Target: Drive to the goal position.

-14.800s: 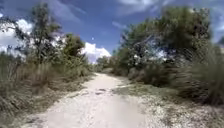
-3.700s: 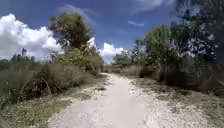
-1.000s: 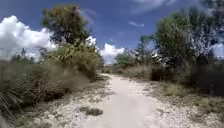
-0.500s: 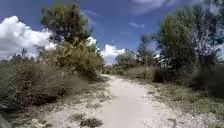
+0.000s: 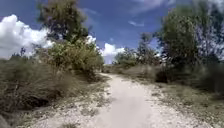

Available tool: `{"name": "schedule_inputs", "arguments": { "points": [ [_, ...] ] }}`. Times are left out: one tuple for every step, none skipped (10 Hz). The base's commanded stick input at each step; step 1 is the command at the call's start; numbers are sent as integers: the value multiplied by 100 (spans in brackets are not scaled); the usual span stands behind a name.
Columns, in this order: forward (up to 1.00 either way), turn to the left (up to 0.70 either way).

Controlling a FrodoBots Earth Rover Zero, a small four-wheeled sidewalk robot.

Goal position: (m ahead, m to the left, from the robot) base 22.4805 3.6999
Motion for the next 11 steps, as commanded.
{"name": "schedule_inputs", "arguments": {
  "points": [
    [50, 0],
    [50, 0],
    [50, 0],
    [50, 0],
    [50, 0],
    [50, 0],
    [50, 0],
    [50, 0],
    [50, 0],
    [50, 0],
    [50, 0]
  ]
}}
